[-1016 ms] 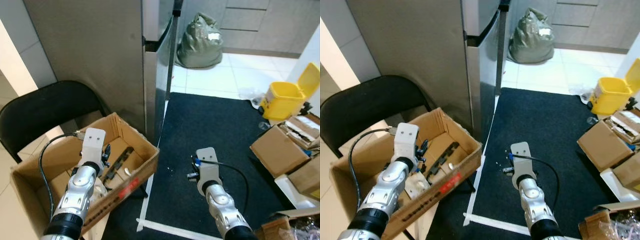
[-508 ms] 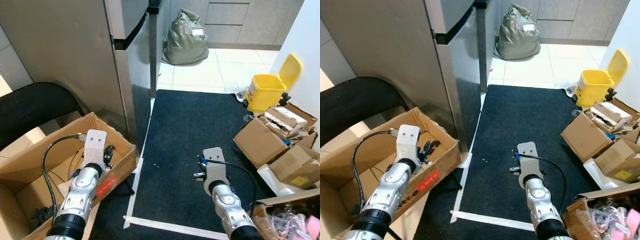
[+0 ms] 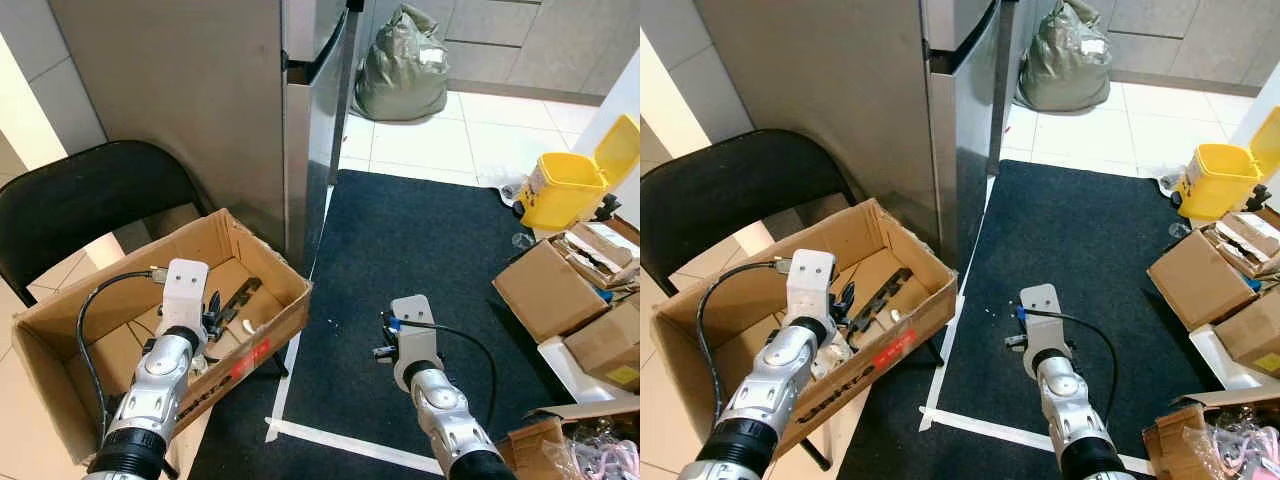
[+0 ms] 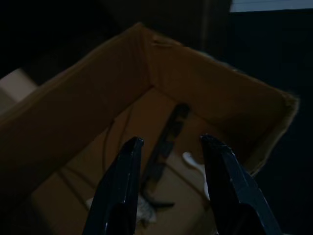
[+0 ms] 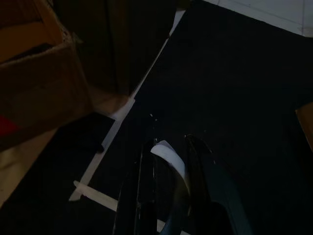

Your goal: Picking trash to rubbish bin

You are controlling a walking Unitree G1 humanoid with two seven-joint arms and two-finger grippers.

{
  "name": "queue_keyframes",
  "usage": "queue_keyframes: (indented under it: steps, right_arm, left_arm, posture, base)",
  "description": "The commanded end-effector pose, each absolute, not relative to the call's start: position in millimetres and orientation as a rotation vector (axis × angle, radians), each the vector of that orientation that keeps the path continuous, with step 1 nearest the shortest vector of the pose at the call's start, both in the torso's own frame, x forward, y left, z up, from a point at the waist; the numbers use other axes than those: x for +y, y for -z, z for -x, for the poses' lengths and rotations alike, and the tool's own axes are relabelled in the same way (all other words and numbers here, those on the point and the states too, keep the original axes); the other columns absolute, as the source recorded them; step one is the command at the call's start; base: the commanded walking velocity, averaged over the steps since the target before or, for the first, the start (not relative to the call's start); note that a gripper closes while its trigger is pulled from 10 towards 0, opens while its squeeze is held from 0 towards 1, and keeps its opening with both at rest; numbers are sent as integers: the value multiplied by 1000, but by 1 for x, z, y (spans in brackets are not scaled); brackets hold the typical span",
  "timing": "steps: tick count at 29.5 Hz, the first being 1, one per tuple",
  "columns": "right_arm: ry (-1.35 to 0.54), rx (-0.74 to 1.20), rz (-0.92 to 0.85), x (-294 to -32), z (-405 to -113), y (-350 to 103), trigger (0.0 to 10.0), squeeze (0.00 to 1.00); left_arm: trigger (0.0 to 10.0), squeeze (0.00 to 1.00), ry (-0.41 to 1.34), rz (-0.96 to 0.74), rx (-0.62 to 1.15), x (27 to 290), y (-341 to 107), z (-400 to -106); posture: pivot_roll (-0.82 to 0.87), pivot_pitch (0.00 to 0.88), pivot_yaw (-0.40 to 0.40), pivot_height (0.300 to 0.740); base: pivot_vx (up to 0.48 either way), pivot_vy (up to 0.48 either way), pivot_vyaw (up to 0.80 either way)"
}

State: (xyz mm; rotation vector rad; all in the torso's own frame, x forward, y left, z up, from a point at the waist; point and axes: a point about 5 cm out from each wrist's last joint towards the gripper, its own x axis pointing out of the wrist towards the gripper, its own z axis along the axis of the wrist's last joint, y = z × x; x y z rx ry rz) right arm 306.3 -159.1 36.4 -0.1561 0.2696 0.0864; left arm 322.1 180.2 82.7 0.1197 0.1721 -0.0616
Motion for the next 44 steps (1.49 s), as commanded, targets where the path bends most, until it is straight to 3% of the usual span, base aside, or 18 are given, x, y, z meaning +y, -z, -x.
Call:
queue_keyframes:
  steps: [1, 32, 44]
  right_arm:
    - [-92, 300, 152, -158, -302, -30, 10000, 0]
    - [-103, 292, 143, -151, -304, -31, 10000, 0]
    - [-55, 292, 121, -157, -304, -31, 10000, 0]
  left_arm:
    - [10000, 0, 53, -137, 206, 185, -75, -317]
    - [10000, 0, 49, -140, 201, 188, -78, -319]
    - [10000, 0, 73, -115, 192, 186, -81, -320]
  posture:
    - [-2, 95, 35, 740]
    - [12, 71, 43, 740]
    - [11, 73, 43, 740]
  base:
    - [0, 0, 800]
    - [0, 0, 800]
    - [0, 0, 0]
